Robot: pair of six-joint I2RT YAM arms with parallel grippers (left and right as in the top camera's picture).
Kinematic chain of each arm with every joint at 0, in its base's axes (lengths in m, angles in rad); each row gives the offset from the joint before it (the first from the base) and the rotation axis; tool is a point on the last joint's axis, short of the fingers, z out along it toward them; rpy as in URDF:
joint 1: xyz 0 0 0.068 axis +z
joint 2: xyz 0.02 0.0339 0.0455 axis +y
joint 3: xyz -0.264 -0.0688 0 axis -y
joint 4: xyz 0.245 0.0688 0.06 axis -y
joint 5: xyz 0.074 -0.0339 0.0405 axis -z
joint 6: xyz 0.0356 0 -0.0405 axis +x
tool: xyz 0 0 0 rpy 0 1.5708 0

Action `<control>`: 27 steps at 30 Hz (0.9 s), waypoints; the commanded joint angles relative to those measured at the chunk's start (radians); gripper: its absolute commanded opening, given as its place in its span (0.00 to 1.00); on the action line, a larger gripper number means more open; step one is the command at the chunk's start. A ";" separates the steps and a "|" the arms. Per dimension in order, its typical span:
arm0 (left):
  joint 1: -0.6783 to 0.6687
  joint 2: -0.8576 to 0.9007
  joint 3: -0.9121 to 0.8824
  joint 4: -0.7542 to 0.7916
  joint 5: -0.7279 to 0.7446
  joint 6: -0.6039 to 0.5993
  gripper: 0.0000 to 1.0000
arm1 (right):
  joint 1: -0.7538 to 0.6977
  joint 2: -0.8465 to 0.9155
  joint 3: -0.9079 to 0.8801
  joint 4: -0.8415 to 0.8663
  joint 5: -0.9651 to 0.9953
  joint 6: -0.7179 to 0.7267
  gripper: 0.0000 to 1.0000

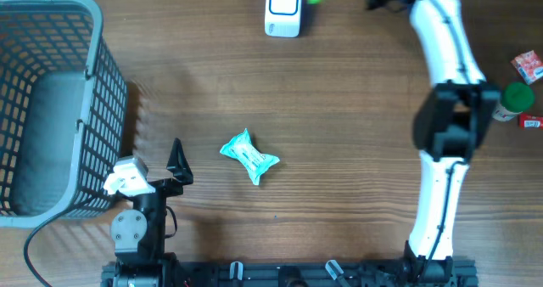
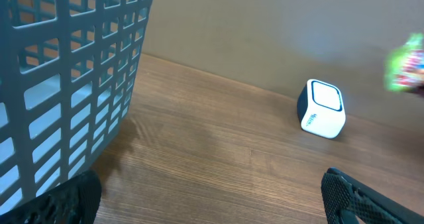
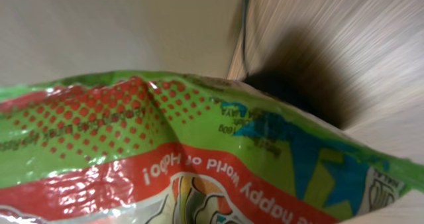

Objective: Scan the item barcode
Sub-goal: 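Carry the Haribo bag to the right edge and release it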

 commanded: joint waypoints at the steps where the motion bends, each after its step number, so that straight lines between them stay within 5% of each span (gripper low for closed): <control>1: 0.006 -0.006 -0.006 0.003 0.008 0.002 1.00 | -0.172 -0.054 0.018 -0.186 0.094 -0.248 0.05; 5: 0.006 -0.006 -0.006 0.003 0.008 0.002 1.00 | -0.358 -0.033 0.007 -0.359 0.346 -0.493 0.04; 10: 0.006 -0.006 -0.006 0.003 0.008 0.002 1.00 | -0.430 -0.018 0.004 -0.363 0.374 -0.645 0.06; 11: 0.006 -0.006 -0.006 0.003 0.008 0.002 1.00 | -0.431 -0.017 0.004 -0.344 0.371 -0.676 0.17; 12: 0.006 -0.006 -0.006 0.003 0.008 0.002 1.00 | -0.429 -0.017 0.005 -0.312 0.349 -0.730 0.42; 13: 0.006 -0.006 -0.006 0.003 0.008 0.002 1.00 | -0.427 -0.023 0.010 -0.290 0.307 -0.775 0.80; 14: 0.006 -0.006 -0.006 0.003 0.008 0.002 1.00 | -0.425 -0.032 0.014 -0.288 0.286 -0.783 0.96; 20: 0.006 -0.006 -0.006 0.003 0.008 0.002 1.00 | -0.383 -0.234 0.030 -0.342 0.251 -0.812 0.99; 27: 0.006 -0.006 -0.006 0.003 0.008 0.002 1.00 | 0.008 -0.329 0.016 -0.847 0.256 -1.009 1.00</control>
